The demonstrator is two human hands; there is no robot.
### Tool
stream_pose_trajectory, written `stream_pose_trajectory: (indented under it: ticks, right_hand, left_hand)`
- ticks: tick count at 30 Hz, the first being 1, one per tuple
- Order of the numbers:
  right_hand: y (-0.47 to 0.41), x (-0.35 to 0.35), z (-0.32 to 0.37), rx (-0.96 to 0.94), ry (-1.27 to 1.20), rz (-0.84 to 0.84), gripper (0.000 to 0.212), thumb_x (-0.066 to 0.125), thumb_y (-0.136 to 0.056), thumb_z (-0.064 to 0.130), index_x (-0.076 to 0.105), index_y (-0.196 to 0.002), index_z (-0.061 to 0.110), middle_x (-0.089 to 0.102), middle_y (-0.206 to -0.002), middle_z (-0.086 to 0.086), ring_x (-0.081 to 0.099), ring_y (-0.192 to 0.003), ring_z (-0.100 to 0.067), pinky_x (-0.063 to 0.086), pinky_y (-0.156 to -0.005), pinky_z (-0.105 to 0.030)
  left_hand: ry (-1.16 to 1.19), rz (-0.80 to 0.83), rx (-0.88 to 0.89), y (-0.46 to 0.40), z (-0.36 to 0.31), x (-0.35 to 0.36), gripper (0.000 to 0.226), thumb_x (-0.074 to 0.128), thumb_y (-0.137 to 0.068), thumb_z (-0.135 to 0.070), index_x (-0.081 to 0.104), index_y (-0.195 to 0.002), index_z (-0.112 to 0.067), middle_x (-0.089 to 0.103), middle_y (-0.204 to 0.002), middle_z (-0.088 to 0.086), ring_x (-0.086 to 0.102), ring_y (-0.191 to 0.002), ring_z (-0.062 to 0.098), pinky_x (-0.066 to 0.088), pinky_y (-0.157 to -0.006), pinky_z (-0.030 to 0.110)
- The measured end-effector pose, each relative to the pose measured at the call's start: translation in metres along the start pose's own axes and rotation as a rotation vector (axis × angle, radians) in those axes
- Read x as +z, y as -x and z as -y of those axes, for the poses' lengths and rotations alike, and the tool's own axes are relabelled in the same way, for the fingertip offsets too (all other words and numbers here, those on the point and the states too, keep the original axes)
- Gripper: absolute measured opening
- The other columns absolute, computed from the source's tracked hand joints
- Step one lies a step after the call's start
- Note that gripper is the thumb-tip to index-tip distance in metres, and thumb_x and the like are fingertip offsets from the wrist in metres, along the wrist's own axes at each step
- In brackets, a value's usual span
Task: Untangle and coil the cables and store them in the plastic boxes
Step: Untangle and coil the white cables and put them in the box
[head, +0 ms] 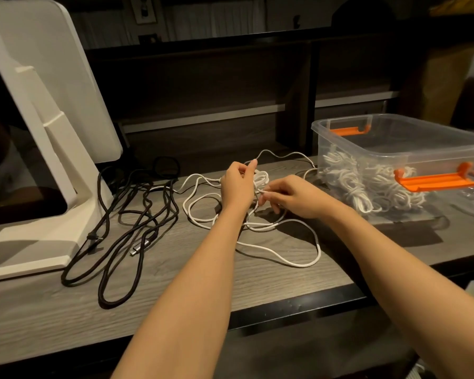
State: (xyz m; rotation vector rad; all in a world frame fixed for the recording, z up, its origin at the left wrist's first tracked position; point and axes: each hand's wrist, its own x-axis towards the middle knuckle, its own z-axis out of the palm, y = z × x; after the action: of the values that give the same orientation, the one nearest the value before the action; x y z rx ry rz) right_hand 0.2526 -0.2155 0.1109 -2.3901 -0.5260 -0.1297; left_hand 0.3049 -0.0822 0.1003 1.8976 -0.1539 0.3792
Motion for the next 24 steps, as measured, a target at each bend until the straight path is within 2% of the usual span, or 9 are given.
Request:
stream_pose_trajectory:
  ticks: [2, 5, 9, 12, 15, 18, 19, 21, 24]
  right_hand:
    - [0.002, -0.001, 0.002, -0.048, 0.046, -0.041, 0.023, 0.048, -0.099, 0.024, 0.069, -0.092, 0.018, 0.056, -0.060, 0.008, 0.051, -0.053, 0.001, 0.042, -0.059, -0.014]
    - [0.005, -0.001, 0.002, -0.067, 0.232, -0.182, 0.024, 0.046, -0.099, 0.031, 0.065, -0.086, 0.024, 0.053, -0.064, 0.013, 0.050, -0.059, -0.002, 0.036, -0.061, -0.024]
    - [0.007, 0.001, 0.005, -0.038, 0.538, -0.389, 0.022, 0.042, -0.100, 0.035, 0.059, -0.111, 0.026, 0.063, -0.090, 0.004, 0.058, -0.083, -0.017, 0.033, -0.065, -0.029]
    - [0.005, 0.003, 0.005, -0.010, 0.533, -0.426, 0.023, 0.039, -0.100, 0.036, 0.057, -0.106, 0.023, 0.062, -0.090, 0.002, 0.056, -0.083, -0.017, 0.034, -0.066, -0.030]
    - [0.000, 0.004, 0.002, 0.094, 0.330, -0.390, 0.020, 0.040, -0.100, 0.035, 0.055, -0.091, 0.025, 0.058, -0.082, 0.004, 0.054, -0.079, -0.016, 0.038, -0.067, -0.032]
    - [-0.005, 0.001, 0.000, 0.197, -0.068, -0.270, 0.021, 0.043, -0.099, 0.027, 0.057, -0.083, 0.023, 0.061, -0.084, -0.001, 0.058, -0.082, -0.018, 0.047, -0.076, -0.036]
    - [-0.006, -0.001, 0.000, 0.247, -0.198, -0.228, 0.023, 0.043, -0.099, 0.024, 0.058, -0.082, 0.022, 0.062, -0.083, -0.001, 0.058, -0.078, -0.016, 0.047, -0.071, -0.031]
    - [-0.006, -0.006, 0.002, 0.388, -0.436, -0.135, 0.030, 0.040, -0.099, 0.023, 0.055, -0.074, 0.018, 0.055, -0.069, -0.002, 0.048, -0.056, -0.010, 0.036, -0.051, -0.021]
    - [-0.004, -0.012, -0.004, 0.426, -0.794, 0.032, 0.038, 0.035, -0.099, 0.020, 0.052, -0.067, 0.011, 0.038, -0.056, -0.001, 0.027, -0.042, -0.006, 0.020, -0.040, -0.017]
  left_hand:
    - [-0.102, 0.030, 0.070, 0.002, 0.000, 0.000, 0.026, 0.049, -0.100, -0.038, 0.055, -0.093, -0.014, 0.054, -0.074, -0.004, 0.052, -0.068, 0.010, 0.039, -0.056, 0.022]
    - [-0.158, 0.088, 0.128, 0.005, -0.003, 0.002, 0.021, 0.054, -0.098, -0.036, 0.058, -0.095, -0.016, 0.058, -0.080, -0.001, 0.057, -0.075, 0.013, 0.047, -0.064, 0.026]
    - [-0.224, 0.111, 0.172, 0.007, -0.009, 0.003, 0.019, 0.056, -0.097, -0.029, 0.067, -0.102, -0.014, 0.061, -0.080, -0.003, 0.062, -0.082, 0.015, 0.053, -0.074, 0.033]
    - [-0.230, 0.182, 0.197, 0.007, -0.010, 0.004, 0.018, 0.055, -0.098, -0.020, 0.070, -0.104, -0.013, 0.064, -0.086, -0.001, 0.062, -0.085, 0.014, 0.054, -0.074, 0.031]
    - [-0.136, 0.288, 0.142, 0.008, -0.012, 0.003, 0.021, 0.052, -0.099, -0.018, 0.070, -0.110, -0.011, 0.063, -0.080, -0.001, 0.058, -0.068, 0.010, 0.046, -0.053, 0.019]
    - [-0.048, 0.380, 0.056, 0.011, -0.013, 0.002, 0.024, 0.049, -0.102, -0.023, 0.069, -0.100, -0.011, 0.062, -0.071, 0.007, 0.053, -0.052, 0.013, 0.039, -0.039, 0.017]
    - [-0.006, 0.413, 0.045, 0.012, -0.013, 0.002, 0.028, 0.047, -0.103, -0.024, 0.068, -0.092, -0.010, 0.061, -0.065, 0.007, 0.052, -0.046, 0.011, 0.038, -0.038, 0.017]
    - [0.090, 0.478, 0.003, 0.014, -0.016, 0.002, 0.040, 0.040, -0.105, -0.029, 0.065, -0.081, -0.008, 0.058, -0.056, 0.007, 0.049, -0.039, 0.009, 0.037, -0.037, 0.017]
    - [0.206, 0.560, -0.096, 0.013, -0.021, 0.001, 0.050, 0.031, -0.104, -0.044, 0.061, -0.089, -0.008, 0.056, -0.057, 0.006, 0.047, -0.039, 0.010, 0.037, -0.037, 0.017]
